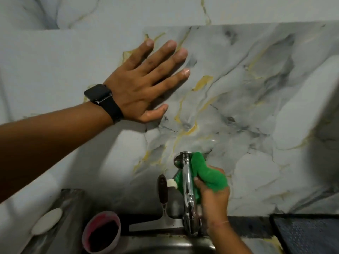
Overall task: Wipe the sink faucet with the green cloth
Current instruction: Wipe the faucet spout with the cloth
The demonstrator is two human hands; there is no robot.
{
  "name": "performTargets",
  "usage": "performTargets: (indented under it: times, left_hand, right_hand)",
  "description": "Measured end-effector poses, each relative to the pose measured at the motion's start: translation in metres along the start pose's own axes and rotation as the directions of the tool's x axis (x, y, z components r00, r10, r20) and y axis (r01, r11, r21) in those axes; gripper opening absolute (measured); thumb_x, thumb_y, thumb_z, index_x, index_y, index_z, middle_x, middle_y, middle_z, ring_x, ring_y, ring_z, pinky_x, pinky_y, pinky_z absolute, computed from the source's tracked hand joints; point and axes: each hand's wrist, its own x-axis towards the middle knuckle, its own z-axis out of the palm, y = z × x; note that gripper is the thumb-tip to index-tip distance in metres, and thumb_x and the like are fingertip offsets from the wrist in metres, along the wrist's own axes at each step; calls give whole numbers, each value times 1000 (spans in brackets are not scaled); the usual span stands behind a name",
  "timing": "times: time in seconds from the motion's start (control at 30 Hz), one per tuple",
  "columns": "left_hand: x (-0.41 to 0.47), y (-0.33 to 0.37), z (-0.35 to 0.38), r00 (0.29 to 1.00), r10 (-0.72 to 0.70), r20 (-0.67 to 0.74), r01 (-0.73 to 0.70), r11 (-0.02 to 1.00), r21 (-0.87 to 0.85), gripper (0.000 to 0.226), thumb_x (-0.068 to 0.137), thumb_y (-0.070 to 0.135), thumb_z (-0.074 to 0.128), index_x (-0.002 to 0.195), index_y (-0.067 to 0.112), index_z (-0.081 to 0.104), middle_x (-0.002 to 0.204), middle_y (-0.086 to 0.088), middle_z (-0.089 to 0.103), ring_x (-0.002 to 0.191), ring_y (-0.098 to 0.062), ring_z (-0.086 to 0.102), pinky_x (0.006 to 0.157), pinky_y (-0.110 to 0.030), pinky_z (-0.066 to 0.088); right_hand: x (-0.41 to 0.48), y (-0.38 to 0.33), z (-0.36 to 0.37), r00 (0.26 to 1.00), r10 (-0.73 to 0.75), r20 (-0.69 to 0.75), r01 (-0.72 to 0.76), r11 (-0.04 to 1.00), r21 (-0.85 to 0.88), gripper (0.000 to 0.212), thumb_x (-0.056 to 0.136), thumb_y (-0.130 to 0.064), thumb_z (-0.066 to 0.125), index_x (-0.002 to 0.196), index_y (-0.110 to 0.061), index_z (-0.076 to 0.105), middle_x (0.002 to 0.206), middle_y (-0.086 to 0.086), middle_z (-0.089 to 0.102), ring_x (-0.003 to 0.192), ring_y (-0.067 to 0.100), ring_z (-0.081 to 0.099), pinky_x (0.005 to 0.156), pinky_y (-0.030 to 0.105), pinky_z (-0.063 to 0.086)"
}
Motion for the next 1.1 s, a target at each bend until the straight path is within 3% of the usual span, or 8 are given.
performTargets:
  times: [0.1, 0.27, 0.37, 0.43, 0.57, 0.8, 1.0, 1.1]
  left_hand:
    - [2, -2, 6, 999, 38, -19, -37, 999, 10, 82, 91, 57, 39, 159, 12, 27, 161, -22, 32, 148, -43, 30, 126, -52, 9]
    - [-2, -6, 11, 998, 40, -50, -38, 999, 37, 85, 92, 60, 38, 161, 13, 21, 162, -23, 28, 149, -44, 28, 128, -46, -5]
    - [0, -5, 9, 998, 31, -49, -31, 999, 16, 85, 91, 58, 39, 160, 12, 22, 162, -23, 30, 148, -44, 29, 128, -48, 0]
    - [0, -4, 6, 999, 24, -40, -23, 1000, 15, 83, 92, 57, 39, 160, 12, 24, 161, -22, 32, 148, -43, 30, 126, -52, 11]
    - [1, -3, 0, 1000, 7, -27, -7, 1000, 5, 79, 93, 54, 39, 158, 11, 29, 161, -21, 35, 148, -42, 33, 120, -58, 22]
    - [2, -2, -4, 1000, -2, -11, 1, 999, -43, 77, 95, 53, 37, 159, 12, 28, 162, -20, 32, 151, -40, 29, 122, -57, 19]
    - [-2, -1, 3, 1000, -16, -15, 16, 999, -44, 78, 94, 54, 35, 160, 14, 24, 165, -17, 27, 153, -38, 24, 123, -56, 16]
    - [-1, -1, 2, 1000, -7, -3, 7, 998, -58, 78, 94, 54, 34, 160, 14, 23, 165, -17, 27, 153, -38, 24, 123, -57, 16]
  right_hand:
    - [4, 1, -2, 847, 508, 160, -531, 790, 306, 47, 68, 3, 70, 115, -1, 68, 113, 25, 72, 105, 43, 68, 99, 60, 50]
    - [-9, -5, 5, 651, 674, 350, -753, 515, 409, 37, 79, -4, 62, 115, 3, 70, 108, 27, 73, 92, 39, 73, 97, 60, 50]
    - [-10, -14, 0, 814, 549, 188, -579, 747, 327, 29, 81, 1, 66, 108, -7, 75, 109, 23, 75, 96, 37, 72, 94, 52, 55]
    - [-2, -42, -3, 990, 113, 89, -101, 986, -129, 32, 77, 4, 73, 95, -21, 77, 96, 5, 80, 89, 26, 73, 77, 31, 61]
    - [18, -108, 34, 808, -42, 588, 588, 123, -799, 33, 67, -13, 65, 95, -29, 71, 92, -4, 71, 85, 23, 66, 64, 30, 48]
    - [-15, -86, 127, 546, 434, 716, 737, -655, -166, 27, 92, -11, 49, 111, -6, 68, 113, 21, 68, 100, 41, 62, 66, 47, 55]
    - [-31, -35, 131, 645, 566, 513, 534, -814, 227, 25, 89, -19, 61, 107, -3, 69, 99, 25, 70, 85, 42, 66, 42, 49, 47]
    - [-23, -52, 127, 498, 557, 664, 667, -736, 117, 28, 93, -22, 52, 109, -4, 68, 106, 21, 70, 94, 40, 64, 57, 49, 52]
